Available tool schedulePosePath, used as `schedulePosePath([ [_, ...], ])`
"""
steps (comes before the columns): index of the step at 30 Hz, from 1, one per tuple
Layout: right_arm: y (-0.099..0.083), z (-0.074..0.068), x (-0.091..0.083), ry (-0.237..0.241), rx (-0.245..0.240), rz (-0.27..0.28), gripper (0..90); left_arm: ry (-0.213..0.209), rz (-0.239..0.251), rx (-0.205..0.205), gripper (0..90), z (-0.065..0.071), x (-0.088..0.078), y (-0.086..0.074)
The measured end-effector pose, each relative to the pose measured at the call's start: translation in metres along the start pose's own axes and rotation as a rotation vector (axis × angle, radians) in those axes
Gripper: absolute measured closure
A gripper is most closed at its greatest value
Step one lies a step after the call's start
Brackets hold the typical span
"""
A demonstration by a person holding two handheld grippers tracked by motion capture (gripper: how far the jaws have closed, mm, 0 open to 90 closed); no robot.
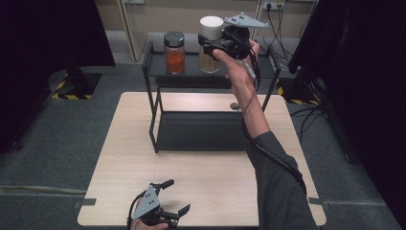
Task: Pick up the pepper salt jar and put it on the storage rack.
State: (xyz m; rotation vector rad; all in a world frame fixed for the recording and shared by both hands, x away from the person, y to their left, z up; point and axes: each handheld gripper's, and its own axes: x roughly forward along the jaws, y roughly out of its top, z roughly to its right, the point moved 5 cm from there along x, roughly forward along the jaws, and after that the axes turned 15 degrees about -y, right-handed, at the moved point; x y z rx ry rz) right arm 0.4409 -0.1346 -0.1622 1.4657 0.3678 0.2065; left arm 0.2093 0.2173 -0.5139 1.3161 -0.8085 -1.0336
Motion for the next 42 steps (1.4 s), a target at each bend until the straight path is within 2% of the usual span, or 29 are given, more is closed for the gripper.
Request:
schedulePosePath([
  [10,-0.006,-0.005,0.015,-0.017,0.003,-0.018,35.4,-0.004,0.002,0.001,1.5,0.001,0.001,0.0],
  [19,-0.015,-0.008,0.026,-0.003,0.018,-0.027,35.4,-0.006,0.002,0.003,1.5,0.002,0.0,0.0],
  [34,-0.018,-0.008,0.026,-0.006,-0.006,-0.023,34.8,-0.005,0.002,0.004,1.5,0.002,0.0,0.0],
  [38,-0.015,-0.007,0.022,-0.01,-0.015,-0.025,20.8,-0.007,0.0,0.004,1.5,0.002,0.0,0.0],
  [42,-0.015,-0.002,0.016,0.011,-0.009,-0.038,13.1,-0.01,-0.004,0.01,1.5,0.003,0.0,0.0],
])
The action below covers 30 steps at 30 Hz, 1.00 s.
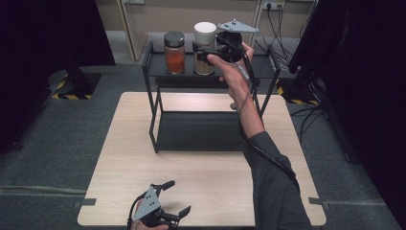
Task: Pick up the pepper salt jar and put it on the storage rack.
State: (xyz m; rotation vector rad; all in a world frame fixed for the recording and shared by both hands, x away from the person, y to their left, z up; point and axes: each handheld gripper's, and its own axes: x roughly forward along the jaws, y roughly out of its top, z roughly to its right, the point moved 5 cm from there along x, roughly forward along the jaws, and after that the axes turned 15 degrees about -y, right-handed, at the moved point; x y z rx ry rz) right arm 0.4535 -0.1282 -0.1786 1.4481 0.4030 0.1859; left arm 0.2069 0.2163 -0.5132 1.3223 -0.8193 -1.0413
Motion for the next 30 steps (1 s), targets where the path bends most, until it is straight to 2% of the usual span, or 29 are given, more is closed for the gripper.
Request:
schedulePosePath([
  [2,-0.001,0.002,-0.003,-0.004,0.004,-0.006,8.5,0.0,-0.001,0.0,1.5,0.0,0.0,0.0],
  [6,-0.006,0.008,-0.01,0.013,0.043,0.001,3.7,0.0,-0.001,-0.001,1.5,0.0,0.0,0.0],
  [11,-0.011,0.012,-0.019,0.027,0.062,0.007,1.3,0.003,-0.002,-0.004,1.5,0.0,0.0,-0.001],
  [21,-0.018,0.015,-0.031,0.043,0.063,0.02,0.8,0.005,-0.003,-0.003,1.5,-0.001,0.0,-0.001],
  [30,-0.031,0.017,-0.048,0.086,0.057,0.04,0.6,0.004,-0.007,-0.004,1.5,0.0,0.001,-0.002],
])
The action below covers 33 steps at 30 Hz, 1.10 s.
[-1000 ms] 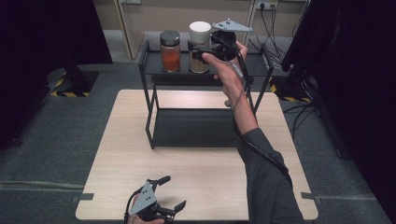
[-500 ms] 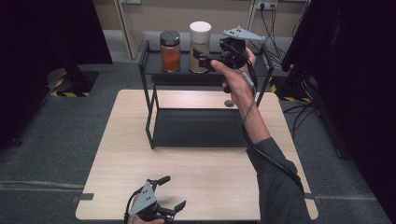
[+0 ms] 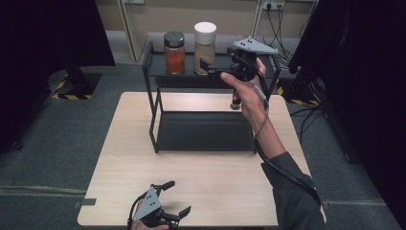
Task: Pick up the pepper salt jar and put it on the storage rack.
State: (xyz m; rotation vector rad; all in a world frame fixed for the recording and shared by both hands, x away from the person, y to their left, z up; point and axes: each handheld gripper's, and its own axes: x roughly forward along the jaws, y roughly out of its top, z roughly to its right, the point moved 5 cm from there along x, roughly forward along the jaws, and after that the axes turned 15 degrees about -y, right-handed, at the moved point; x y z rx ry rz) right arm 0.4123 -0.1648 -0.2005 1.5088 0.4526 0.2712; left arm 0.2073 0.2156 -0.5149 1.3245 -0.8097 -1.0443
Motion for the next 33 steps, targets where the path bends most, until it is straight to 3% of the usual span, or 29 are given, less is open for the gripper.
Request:
schedulePosePath([
  [21,-0.033,-0.001,-0.029,0.09,-0.017,0.02,0.5,0.004,0.001,0.001,1.5,0.0,0.0,0.0],
  [33,-0.054,-0.001,-0.057,0.137,-0.036,0.047,0.6,0.008,0.002,-0.002,1.5,0.0,0.0,0.0],
])
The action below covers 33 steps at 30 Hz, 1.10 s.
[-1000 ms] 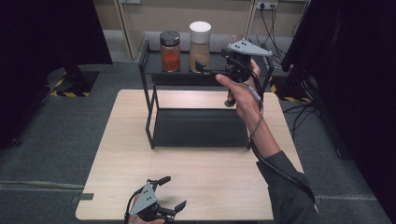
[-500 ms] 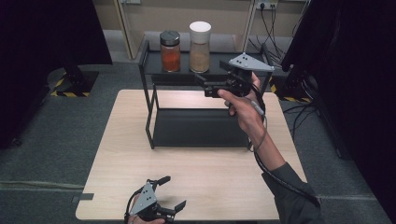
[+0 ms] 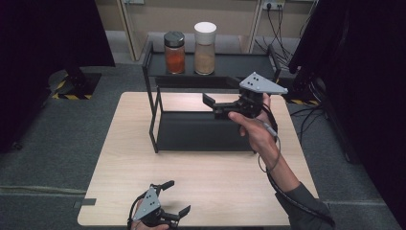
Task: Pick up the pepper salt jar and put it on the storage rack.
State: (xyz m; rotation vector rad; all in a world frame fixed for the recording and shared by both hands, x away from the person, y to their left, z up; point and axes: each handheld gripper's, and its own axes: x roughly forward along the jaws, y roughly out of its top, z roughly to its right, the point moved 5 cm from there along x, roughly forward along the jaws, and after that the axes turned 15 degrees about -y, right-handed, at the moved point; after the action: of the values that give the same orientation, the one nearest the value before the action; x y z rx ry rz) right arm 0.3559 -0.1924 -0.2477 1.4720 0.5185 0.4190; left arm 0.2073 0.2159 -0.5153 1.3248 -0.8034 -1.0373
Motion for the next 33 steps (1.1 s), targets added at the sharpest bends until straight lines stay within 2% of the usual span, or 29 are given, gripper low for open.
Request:
schedulePosePath([
  [11,-0.026,-0.004,-0.019,0.039,-0.03,-0.008,0.6,0.004,0.001,0.004,1.5,0.0,-0.001,0.0],
  [22,-0.056,-0.006,-0.038,0.051,-0.022,0.007,0.5,0.007,0.004,0.006,1.5,0.0,-0.001,0.0],
  [26,-0.067,-0.01,-0.046,0.053,-0.051,0.01,0.5,0.007,0.005,0.007,1.5,0.0,-0.001,0.0],
  [33,-0.086,-0.013,-0.054,0.067,-0.051,0.0,0.6,0.008,0.006,0.006,1.5,0.0,-0.001,0.0],
])
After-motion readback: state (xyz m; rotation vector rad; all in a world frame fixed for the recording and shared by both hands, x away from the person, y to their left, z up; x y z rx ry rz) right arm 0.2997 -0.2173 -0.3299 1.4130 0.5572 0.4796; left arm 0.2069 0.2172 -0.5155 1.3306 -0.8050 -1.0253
